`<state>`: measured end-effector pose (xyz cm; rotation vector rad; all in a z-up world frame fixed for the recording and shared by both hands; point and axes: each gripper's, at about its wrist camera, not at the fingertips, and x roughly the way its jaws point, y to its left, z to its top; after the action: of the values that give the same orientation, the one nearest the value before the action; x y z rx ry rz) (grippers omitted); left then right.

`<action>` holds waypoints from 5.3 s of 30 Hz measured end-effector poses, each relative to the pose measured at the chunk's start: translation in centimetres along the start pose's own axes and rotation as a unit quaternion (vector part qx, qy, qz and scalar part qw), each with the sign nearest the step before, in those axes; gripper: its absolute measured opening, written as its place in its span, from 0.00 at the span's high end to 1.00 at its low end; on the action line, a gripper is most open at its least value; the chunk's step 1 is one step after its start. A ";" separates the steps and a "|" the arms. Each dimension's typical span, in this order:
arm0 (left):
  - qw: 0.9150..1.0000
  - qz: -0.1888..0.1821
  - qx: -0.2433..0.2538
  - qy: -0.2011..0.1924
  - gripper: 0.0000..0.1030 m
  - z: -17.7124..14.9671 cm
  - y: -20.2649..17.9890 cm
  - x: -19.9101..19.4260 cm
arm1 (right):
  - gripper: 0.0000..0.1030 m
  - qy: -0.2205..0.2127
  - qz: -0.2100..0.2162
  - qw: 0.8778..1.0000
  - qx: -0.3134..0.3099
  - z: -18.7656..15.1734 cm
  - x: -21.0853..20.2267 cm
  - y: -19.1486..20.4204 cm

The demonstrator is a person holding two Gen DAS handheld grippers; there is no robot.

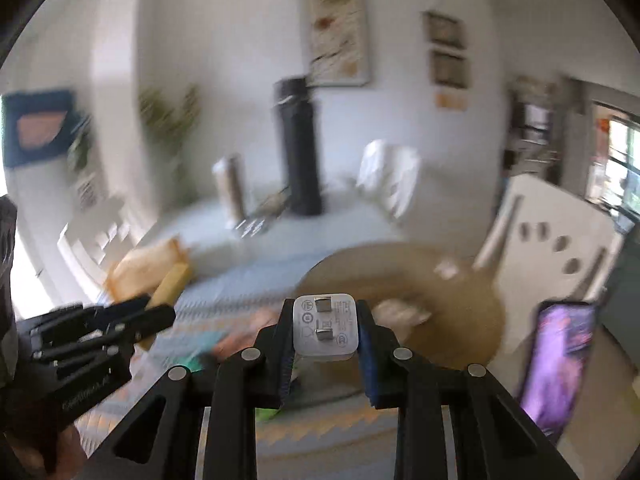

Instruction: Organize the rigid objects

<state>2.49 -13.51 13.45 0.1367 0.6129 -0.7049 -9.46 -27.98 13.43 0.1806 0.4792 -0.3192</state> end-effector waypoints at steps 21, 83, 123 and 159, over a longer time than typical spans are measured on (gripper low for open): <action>0.994 -0.051 -0.015 0.097 0.64 -0.2 -4.5 10.1 | 0.45 0.116 -0.019 0.985 0.125 -0.4 7.0 -8.0; 0.962 0.239 -0.126 0.025 0.04 -16.1 11.3 -4.7 | 0.13 0.153 0.088 0.981 -0.076 -12.3 7.9 11.4; 0.963 0.243 -0.102 0.047 0.04 -16.2 10.6 -3.6 | 0.13 0.213 0.128 0.965 0.088 -12.1 10.5 5.8; 0.987 0.030 0.015 0.157 0.57 -9.3 8.9 10.9 | 0.13 0.179 0.045 0.973 0.141 -11.8 8.9 1.3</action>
<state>10.25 -9.91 -1.12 0.2964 0.8961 -0.6396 -6.50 -26.20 -0.99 0.5425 0.7798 -0.2648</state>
